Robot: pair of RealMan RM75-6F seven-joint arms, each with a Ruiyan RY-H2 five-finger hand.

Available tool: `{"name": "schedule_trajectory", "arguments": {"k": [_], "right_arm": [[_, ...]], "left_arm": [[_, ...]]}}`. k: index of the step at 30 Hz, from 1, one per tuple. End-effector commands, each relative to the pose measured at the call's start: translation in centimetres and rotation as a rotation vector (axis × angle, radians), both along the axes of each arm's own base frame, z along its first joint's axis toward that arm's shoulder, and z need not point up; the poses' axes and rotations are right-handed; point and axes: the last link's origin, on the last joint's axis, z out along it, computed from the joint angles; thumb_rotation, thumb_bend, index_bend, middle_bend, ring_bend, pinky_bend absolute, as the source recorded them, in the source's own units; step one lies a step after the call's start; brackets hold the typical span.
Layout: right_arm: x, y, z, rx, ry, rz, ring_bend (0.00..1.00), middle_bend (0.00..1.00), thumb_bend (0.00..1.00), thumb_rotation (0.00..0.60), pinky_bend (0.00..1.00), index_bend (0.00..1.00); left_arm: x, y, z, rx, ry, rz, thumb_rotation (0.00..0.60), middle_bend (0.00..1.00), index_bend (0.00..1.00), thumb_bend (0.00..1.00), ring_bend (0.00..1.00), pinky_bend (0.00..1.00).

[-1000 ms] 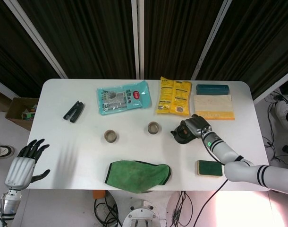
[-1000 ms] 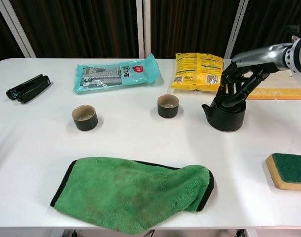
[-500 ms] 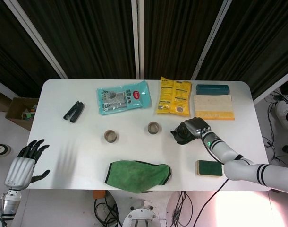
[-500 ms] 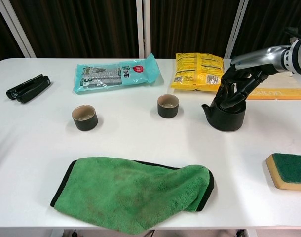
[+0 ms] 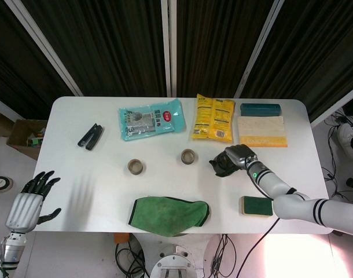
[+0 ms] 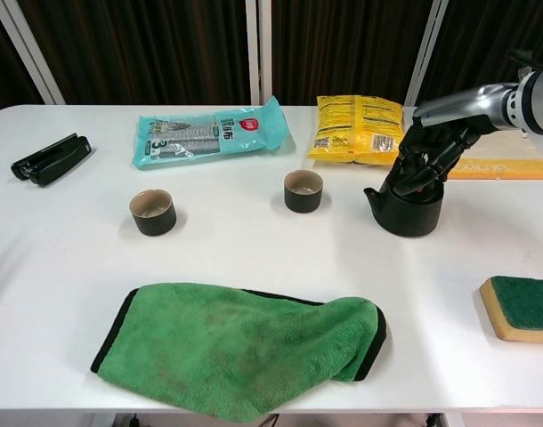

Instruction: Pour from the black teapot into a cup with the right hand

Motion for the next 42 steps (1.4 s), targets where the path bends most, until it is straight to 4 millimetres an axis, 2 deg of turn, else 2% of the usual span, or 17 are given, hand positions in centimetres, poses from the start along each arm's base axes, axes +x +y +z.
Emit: {"name": "schedule_trajectory", "arguments": {"k": [1, 24, 37, 42], "right_arm": [[0.0, -0.1, 0.0, 0.005, 0.000, -0.005, 0.54, 0.61, 0.13, 0.337, 0.35, 0.61], [1.1, -0.7, 0.4, 0.029, -0.064, -0.053, 0.69, 0.77, 0.12, 0.337, 0.50, 0.76], [1.0, -0.6, 0.6, 0.031, -0.107, -0.091, 0.76, 0.85, 0.10, 0.337, 0.59, 0.86], [0.8, -0.6, 0.5, 0.033, -0.124, -0.105, 0.78, 0.87, 0.12, 0.337, 0.61, 0.88]], "left_arm": [[0.0, 0.0, 0.0, 0.001, 0.000, 0.001, 0.600, 0.09, 0.21, 0.13, 0.07, 0.23], [-0.1, 0.0, 0.0, -0.003, -0.001, 0.003, 0.600, 0.09, 0.21, 0.13, 0.07, 0.23], [-0.4, 0.0, 0.0, -0.005, -0.005, 0.008, 0.600, 0.09, 0.21, 0.13, 0.07, 0.23], [-0.4, 0.0, 0.0, -0.004, -0.005, 0.010, 0.600, 0.09, 0.21, 0.13, 0.07, 0.23]]}}
